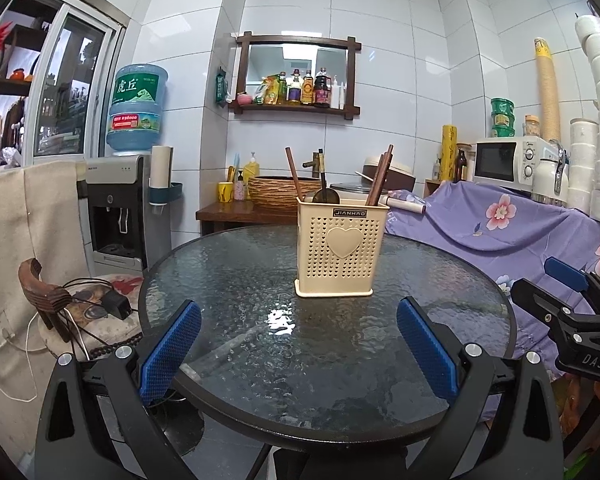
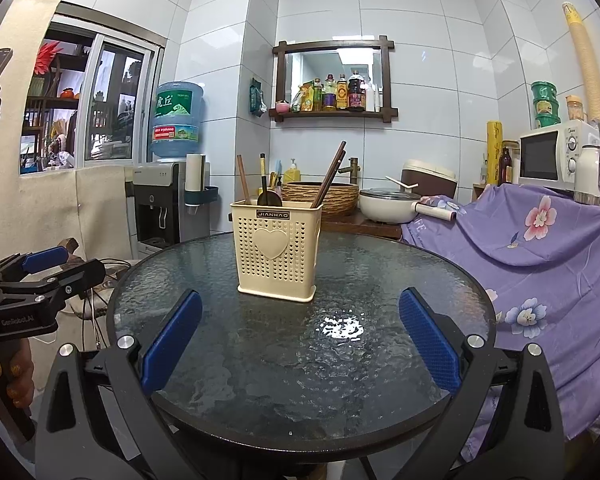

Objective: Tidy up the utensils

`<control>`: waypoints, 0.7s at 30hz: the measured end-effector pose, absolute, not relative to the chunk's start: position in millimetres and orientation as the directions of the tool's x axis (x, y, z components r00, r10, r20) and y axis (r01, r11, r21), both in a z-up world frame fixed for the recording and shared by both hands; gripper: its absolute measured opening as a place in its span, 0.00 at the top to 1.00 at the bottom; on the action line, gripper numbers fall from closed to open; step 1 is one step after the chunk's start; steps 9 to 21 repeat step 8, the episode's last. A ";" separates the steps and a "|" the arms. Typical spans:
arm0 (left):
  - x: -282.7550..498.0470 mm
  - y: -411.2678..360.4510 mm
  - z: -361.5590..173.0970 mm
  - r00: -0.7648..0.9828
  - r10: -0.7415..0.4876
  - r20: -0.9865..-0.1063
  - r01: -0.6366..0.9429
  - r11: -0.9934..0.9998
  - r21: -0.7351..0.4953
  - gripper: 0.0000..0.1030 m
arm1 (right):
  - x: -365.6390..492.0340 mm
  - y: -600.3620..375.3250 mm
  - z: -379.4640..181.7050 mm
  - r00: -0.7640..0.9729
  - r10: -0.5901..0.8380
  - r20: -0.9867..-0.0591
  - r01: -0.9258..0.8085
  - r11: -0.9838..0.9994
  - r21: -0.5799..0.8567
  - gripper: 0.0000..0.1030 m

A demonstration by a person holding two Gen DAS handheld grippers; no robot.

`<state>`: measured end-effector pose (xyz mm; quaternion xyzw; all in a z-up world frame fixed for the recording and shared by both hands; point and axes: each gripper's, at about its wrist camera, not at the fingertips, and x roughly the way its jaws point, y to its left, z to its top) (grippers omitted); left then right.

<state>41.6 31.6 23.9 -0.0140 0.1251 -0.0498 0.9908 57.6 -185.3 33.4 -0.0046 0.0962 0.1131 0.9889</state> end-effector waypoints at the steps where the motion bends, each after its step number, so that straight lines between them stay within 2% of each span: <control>1: 41.6 30.9 23.8 0.964 -0.100 -0.248 0.094 0.995 -0.037 0.06 | 57.8 -185.3 33.1 0.956 0.223 -0.192 -0.225 0.974 0.012 0.06; 21: 41.9 29.4 23.3 0.964 -0.093 -0.248 0.087 0.996 -0.032 0.06 | 59.0 -184.6 32.2 0.955 0.223 -0.195 -0.225 0.974 0.012 0.06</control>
